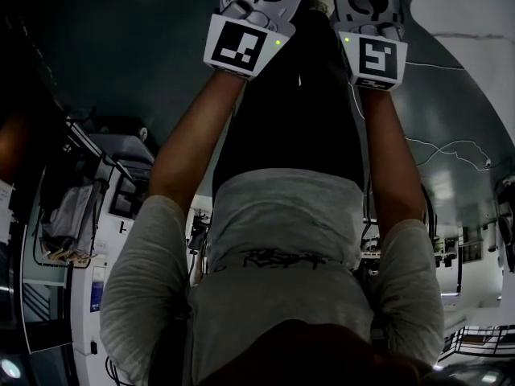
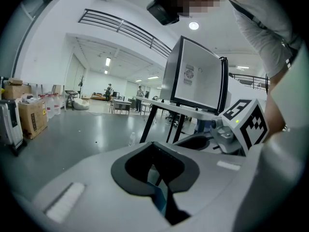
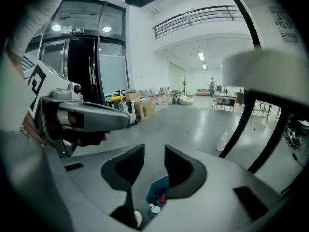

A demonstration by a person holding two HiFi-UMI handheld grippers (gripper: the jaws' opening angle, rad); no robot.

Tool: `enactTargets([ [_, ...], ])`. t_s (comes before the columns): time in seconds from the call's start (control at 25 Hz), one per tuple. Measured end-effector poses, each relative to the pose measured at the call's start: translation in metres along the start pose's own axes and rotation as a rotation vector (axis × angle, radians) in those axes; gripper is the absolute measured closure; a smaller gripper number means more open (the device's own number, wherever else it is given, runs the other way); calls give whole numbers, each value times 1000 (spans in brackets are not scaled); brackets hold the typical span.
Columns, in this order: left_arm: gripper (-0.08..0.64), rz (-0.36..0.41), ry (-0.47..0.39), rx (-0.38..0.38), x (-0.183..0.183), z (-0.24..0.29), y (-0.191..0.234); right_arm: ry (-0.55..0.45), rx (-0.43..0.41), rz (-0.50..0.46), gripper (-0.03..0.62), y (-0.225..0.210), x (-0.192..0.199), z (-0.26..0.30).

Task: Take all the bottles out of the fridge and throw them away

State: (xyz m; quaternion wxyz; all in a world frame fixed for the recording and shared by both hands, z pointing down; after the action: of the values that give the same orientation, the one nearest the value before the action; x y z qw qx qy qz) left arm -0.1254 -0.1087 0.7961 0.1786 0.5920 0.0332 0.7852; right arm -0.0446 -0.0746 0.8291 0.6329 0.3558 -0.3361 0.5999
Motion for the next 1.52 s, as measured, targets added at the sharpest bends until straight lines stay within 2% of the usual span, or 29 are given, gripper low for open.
enactTargets([
  [0.16, 551, -17, -13, -16, -29, -21, -3, -13, -39, 27, 482, 13, -29, -18],
  [0.56, 551, 12, -47, -23, -114, -50, -26, -81, -76, 78, 505, 15, -126, -74],
  [0.8, 551, 32, -77, -13, -170, -71, -48, -133, -92, 5, 526, 5, -188, -106],
  [1.08, 551, 37, -108, 10, -236, -95, -72, -187, -118, 17, 557, -9, -262, -150],
  [1.24, 551, 86, -123, 25, -269, -109, -83, -217, -132, 9, 561, -14, -296, -175],
  [1.52, 551, 116, -160, 53, -338, -131, -114, -285, -163, -27, 568, -21, -357, -220],
])
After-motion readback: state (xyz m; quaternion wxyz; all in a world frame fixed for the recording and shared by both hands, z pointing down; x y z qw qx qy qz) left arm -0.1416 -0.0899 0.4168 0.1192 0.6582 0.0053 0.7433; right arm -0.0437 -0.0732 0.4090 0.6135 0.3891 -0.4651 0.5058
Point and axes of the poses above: the fingertips, and each gripper's own axes: z forward along the fingers, y to its left, x out of its underside, the point moved 4 cm from there along -z, backward along the fingers, and after that the axes turned 13 degrees about x, right-handed, at the moved point
